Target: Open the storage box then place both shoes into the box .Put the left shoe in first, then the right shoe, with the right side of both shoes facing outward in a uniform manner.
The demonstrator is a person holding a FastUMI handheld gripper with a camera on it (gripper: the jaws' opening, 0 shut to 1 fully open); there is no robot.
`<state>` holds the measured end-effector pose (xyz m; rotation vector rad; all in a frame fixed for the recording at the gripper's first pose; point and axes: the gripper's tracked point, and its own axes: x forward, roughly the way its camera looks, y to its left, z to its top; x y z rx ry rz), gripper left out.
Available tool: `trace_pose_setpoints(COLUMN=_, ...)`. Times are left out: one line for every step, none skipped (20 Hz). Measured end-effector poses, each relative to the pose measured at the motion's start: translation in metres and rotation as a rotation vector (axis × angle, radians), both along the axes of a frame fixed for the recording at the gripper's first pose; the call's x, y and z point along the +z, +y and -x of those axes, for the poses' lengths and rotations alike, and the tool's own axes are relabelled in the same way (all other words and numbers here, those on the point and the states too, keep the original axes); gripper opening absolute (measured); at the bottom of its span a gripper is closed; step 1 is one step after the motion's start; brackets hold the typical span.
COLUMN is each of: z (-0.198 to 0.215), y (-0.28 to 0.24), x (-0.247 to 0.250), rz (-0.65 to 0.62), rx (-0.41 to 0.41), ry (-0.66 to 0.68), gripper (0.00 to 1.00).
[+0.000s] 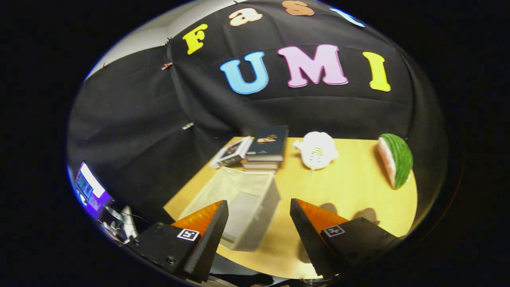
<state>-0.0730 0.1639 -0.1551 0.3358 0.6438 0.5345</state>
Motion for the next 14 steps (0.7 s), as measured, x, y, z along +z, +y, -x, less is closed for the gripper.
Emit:
trace_pose_setpoints(z=0.004, y=-0.015, x=-0.021, rz=0.050, rx=-0.017, ry=0.024, gripper=0.96)
trace_pose_setpoints(z=0.008, y=-0.028, x=-0.042, rz=0.096, rx=-0.026, ry=0.050, gripper=0.96)
trace_pose_setpoints(z=0.013, y=-0.039, x=-0.062, rz=0.136, rx=-0.035, ry=0.078, gripper=0.96)
trace_pose_setpoints(z=0.019, y=-0.044, x=-0.080, rz=0.172, rx=-0.035, ry=0.109, gripper=0.96)
trace_pose_setpoints(z=0.024, y=-0.050, x=-0.099, rz=0.202, rx=-0.033, ry=0.136, gripper=0.96)
trace_pose_setpoints(z=0.028, y=-0.056, x=-0.117, rz=0.230, rx=-0.034, ry=0.161, gripper=0.96)
trace_pose_setpoints(z=0.031, y=-0.060, x=-0.131, rz=0.248, rx=-0.032, ry=0.182, gripper=0.96)
trace_pose_setpoints(z=0.032, y=-0.061, x=-0.146, rz=0.260, rx=-0.033, ry=0.203, gripper=0.96)
trace_pose_setpoints(z=0.030, y=-0.062, x=-0.160, rz=0.263, rx=-0.035, ry=0.226, gripper=0.95)
trace_pose_setpoints(z=0.029, y=-0.062, x=-0.173, rz=0.265, rx=-0.039, ry=0.248, gripper=0.94)
trace_pose_setpoints(z=0.024, y=-0.061, x=-0.184, rz=0.264, rx=-0.043, ry=0.264, gripper=0.93)
trace_pose_setpoints(z=0.020, y=-0.060, x=-0.194, rz=0.268, rx=-0.049, ry=0.278, gripper=0.92)
trace_pose_setpoints(z=0.014, y=-0.059, x=-0.201, rz=0.271, rx=-0.052, ry=0.290, gripper=0.86)
trace_pose_setpoints(z=0.008, y=-0.059, x=-0.209, rz=0.277, rx=-0.055, ry=0.298, gripper=0.83)
